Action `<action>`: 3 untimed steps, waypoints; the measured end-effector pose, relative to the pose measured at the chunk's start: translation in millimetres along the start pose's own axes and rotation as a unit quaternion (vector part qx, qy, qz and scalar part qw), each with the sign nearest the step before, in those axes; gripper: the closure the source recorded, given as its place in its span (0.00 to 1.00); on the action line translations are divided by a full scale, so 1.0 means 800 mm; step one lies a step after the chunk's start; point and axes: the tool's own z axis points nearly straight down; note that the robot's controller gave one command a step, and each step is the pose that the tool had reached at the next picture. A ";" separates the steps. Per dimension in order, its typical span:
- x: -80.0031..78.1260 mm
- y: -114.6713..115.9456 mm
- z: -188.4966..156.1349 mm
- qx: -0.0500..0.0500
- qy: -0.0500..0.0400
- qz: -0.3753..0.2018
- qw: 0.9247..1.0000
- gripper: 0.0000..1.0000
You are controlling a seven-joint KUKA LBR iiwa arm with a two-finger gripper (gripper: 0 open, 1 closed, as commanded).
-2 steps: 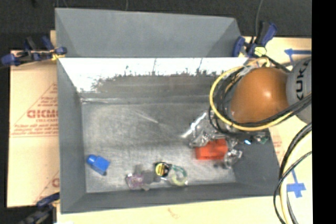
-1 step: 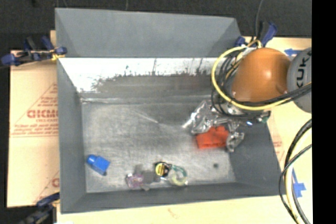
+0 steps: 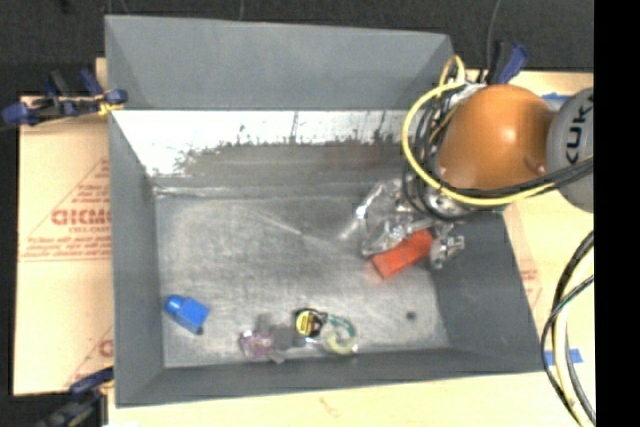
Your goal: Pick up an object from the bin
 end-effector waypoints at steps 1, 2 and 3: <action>0.005 -0.006 -0.001 -0.002 0.002 0.006 1.000 0.00; 0.012 -0.009 -0.004 -0.001 0.005 0.012 1.000 1.00; 0.008 -0.013 -0.191 0.000 0.014 -0.001 1.000 1.00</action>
Offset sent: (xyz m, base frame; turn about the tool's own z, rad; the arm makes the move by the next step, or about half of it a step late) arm 0.0250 -0.0353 0.0040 0.0382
